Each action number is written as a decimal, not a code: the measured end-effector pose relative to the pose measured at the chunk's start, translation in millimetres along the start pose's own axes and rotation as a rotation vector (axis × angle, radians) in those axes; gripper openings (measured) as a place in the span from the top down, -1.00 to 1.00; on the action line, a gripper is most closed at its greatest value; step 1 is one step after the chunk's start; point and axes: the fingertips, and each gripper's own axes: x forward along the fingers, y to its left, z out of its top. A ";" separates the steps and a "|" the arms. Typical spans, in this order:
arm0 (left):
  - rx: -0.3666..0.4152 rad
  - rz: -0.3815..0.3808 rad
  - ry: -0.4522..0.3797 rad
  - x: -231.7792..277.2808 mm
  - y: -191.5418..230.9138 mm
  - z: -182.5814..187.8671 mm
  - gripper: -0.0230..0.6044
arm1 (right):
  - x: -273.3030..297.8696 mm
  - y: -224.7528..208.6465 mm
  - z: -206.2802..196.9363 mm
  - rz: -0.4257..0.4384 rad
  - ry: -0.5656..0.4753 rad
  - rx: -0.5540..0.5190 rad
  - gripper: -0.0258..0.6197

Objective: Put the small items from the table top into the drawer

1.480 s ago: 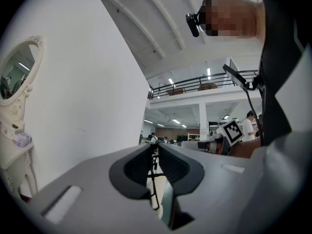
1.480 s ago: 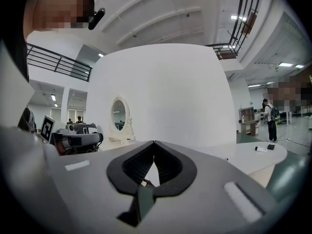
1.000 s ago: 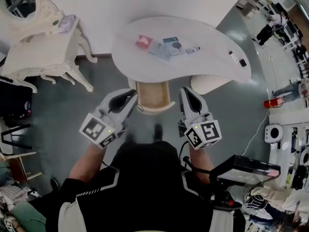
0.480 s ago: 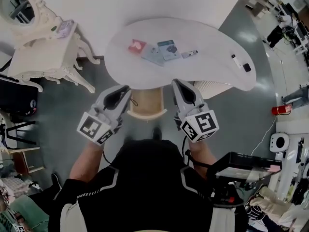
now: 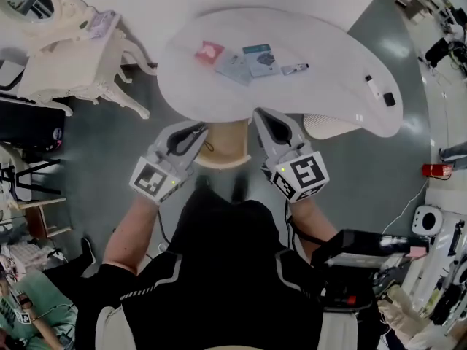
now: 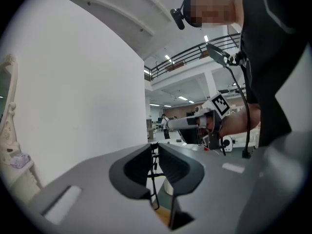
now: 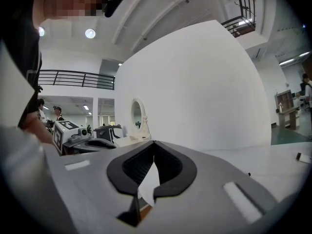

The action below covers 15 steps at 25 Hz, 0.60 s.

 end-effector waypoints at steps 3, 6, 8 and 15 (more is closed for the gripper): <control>0.004 -0.042 0.068 12.4 -1.8 -31.2 0.80 | 5.8 -5.8 -15.2 -0.004 0.020 0.007 0.91; 0.027 -0.090 0.152 22.8 -0.8 -71.0 0.79 | 9.4 -8.5 -32.2 -0.009 0.040 0.036 0.91; 0.035 -0.121 0.205 29.6 -1.9 -96.5 0.80 | 9.0 -9.0 -43.6 -0.009 0.059 0.045 0.91; 0.054 -0.269 0.372 47.8 -18.7 -185.4 0.79 | 6.5 -17.9 -82.3 -0.088 0.112 0.119 0.91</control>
